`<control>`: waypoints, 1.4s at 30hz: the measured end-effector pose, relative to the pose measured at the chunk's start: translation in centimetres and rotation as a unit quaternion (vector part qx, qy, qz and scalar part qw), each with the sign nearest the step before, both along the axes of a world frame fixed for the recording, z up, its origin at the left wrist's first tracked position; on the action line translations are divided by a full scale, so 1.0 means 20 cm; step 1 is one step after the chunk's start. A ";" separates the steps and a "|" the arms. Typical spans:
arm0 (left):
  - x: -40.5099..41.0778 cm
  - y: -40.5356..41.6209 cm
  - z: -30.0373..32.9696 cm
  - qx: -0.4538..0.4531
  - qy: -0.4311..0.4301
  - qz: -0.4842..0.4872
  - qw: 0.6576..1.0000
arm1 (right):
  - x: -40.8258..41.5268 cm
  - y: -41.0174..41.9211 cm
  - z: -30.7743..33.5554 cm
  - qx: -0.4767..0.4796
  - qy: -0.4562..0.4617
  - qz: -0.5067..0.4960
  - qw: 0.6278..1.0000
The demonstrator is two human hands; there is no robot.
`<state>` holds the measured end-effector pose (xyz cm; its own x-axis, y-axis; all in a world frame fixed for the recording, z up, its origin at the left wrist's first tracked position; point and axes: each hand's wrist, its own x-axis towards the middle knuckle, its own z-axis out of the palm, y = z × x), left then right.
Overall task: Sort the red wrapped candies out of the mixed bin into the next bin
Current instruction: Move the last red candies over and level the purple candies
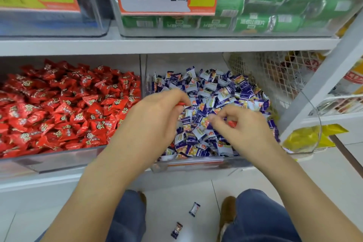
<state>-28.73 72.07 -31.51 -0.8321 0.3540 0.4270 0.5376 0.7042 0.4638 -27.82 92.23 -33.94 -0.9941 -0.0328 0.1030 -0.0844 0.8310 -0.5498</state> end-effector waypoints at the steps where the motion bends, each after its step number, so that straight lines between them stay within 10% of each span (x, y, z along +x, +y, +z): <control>1: 0.01 -0.04 0.00 0.018 0.003 0.009 1.000 | -0.01 -0.03 0.00 0.022 -0.022 0.022 0.999; 12: -0.22 -0.55 -0.12 0.009 -0.025 0.278 0.960 | -0.23 -0.39 -0.11 0.302 -0.145 0.260 0.906; 19: -0.21 -0.46 -0.14 0.071 -0.054 0.221 0.971 | -0.27 -0.40 -0.20 0.363 -0.125 0.291 0.876; 42: -0.24 -0.39 -0.12 0.108 -0.079 0.167 0.977 | -0.22 -0.11 -0.05 0.055 -0.182 0.118 0.975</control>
